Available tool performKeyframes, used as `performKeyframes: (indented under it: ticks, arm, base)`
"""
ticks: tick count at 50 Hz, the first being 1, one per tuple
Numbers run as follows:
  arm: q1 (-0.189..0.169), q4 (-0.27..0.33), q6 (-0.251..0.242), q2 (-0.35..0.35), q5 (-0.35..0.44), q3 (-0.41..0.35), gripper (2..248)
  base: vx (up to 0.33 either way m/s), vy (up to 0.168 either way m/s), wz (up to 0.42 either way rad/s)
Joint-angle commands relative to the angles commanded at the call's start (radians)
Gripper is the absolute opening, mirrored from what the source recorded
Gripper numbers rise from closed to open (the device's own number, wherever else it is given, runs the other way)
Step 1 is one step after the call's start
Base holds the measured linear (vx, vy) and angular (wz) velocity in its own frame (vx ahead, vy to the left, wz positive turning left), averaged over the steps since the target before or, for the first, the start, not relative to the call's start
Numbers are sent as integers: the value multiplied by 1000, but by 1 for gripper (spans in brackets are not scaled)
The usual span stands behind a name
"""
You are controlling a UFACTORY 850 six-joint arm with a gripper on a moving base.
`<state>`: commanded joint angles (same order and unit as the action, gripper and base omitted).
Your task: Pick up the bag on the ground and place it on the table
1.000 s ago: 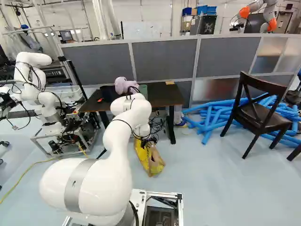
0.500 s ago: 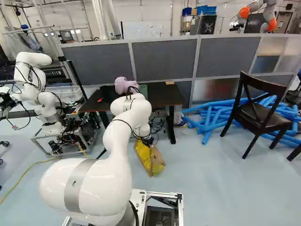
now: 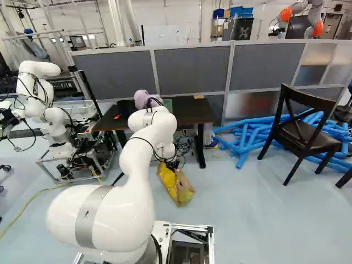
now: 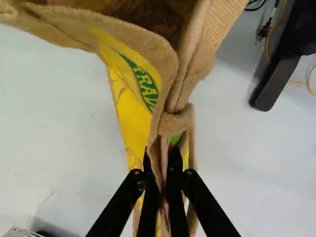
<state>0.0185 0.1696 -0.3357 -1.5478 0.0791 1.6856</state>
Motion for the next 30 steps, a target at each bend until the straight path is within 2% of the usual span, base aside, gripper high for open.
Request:
performKeyframes:
  ticks: [30]
  arm:
    - [6, 0, 0, 163, 52, -240, 22]
  base:
    - [0, 0, 0]
